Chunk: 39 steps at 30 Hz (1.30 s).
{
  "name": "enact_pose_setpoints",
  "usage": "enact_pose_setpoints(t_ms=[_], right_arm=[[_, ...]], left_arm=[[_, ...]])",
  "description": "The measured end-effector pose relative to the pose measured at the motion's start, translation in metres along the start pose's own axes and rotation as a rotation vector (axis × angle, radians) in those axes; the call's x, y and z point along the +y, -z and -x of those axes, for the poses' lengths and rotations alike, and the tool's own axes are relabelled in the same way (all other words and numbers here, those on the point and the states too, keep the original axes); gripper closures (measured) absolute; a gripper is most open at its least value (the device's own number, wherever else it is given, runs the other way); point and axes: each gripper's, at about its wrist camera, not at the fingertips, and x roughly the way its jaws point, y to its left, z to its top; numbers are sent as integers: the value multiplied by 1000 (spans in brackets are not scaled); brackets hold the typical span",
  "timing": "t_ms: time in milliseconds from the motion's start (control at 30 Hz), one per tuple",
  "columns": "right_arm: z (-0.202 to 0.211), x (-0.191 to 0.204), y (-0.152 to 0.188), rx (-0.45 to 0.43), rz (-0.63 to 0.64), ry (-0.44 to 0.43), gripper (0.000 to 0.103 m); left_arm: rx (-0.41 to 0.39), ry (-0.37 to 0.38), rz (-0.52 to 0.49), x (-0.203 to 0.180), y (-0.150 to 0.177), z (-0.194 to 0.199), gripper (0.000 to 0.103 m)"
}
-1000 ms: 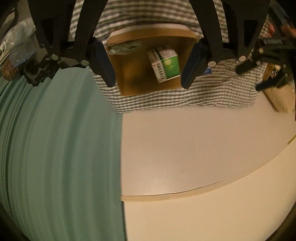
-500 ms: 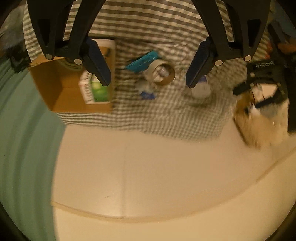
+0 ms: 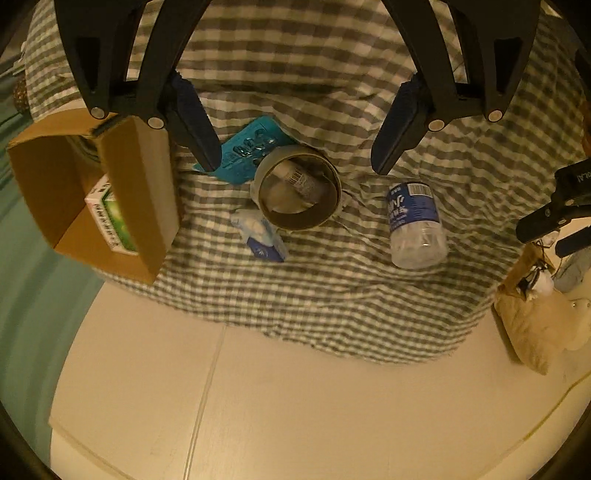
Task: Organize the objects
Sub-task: 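Grasp the clear cotton-swab tub with the left tool, then carry the swab tub into the cardboard box while the right tool carries the tape roll there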
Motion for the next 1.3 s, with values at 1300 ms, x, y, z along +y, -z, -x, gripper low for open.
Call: enact_pose_setpoints(t_ms=[1300], right_arm=[[-113,3,-14,190,33,56,20]], left_arm=[[165,149,-54,-55,-13,-104,39]])
